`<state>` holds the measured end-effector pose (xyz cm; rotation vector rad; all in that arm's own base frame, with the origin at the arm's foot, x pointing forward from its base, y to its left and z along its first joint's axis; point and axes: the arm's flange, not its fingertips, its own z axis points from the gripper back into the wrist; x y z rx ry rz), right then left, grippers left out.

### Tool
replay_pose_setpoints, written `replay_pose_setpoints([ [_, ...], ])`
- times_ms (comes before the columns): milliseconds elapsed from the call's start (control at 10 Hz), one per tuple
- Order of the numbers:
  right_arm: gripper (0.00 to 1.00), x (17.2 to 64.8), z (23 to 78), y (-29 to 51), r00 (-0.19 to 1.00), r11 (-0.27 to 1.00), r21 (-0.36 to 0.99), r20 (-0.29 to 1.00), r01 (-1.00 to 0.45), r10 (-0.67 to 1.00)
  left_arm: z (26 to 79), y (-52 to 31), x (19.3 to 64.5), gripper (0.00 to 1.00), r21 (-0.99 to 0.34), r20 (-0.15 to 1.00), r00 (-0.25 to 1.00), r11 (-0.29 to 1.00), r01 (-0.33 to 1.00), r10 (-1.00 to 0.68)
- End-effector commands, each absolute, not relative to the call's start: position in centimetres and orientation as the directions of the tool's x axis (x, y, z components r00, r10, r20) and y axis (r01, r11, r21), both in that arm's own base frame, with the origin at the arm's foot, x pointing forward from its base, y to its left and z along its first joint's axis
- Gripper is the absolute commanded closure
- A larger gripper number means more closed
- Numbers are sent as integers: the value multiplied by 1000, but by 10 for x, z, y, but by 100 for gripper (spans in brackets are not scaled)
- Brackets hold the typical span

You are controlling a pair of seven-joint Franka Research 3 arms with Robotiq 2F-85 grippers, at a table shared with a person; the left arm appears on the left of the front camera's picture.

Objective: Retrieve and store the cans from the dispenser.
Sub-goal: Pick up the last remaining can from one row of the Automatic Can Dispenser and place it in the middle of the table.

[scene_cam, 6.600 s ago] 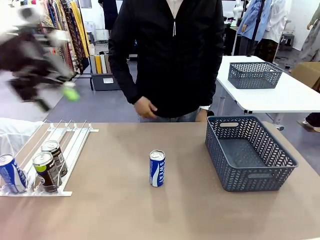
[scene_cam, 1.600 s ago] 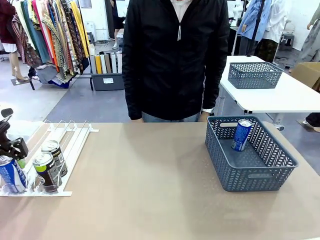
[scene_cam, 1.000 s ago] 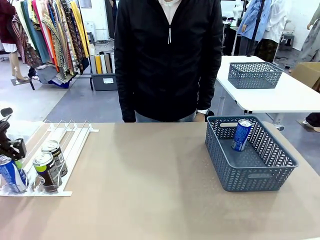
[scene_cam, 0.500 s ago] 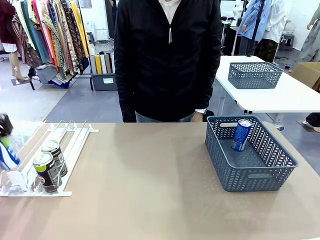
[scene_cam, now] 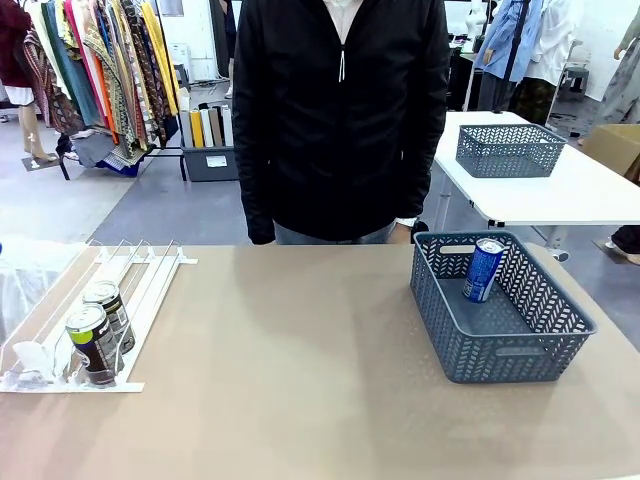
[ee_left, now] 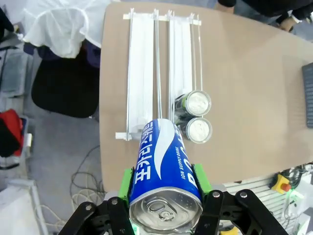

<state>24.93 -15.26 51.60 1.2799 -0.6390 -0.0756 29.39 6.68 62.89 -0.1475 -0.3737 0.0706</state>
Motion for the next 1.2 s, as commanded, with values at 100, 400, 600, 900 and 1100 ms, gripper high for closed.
replay_pose_setpoints([
  [100, 0, 252, 519, -152, 808, 300, 897, 427, -324, -405, 633, 60, 295, 100, -142, 373, 924, 989, -29, 81],
  [400, 0, 252, 519, -152, 808, 300, 897, 427, -324, -405, 626, 54, 305, 100, -192, 340, 932, 979, -63, 126],
  [600, 0, 252, 519, -152, 808, 300, 897, 427, -324, -405, 622, -24, 354, 100, -244, 338, 935, 970, -20, 104],
  [900, 0, 252, 519, -152, 808, 300, 897, 427, -324, -405, 580, -197, 425, 100, -174, 229, 954, 957, 234, -192],
  [1100, 0, 252, 519, -152, 808, 300, 897, 427, -324, -405, 531, -308, 440, 100, -86, 154, 916, 919, 385, -370],
])
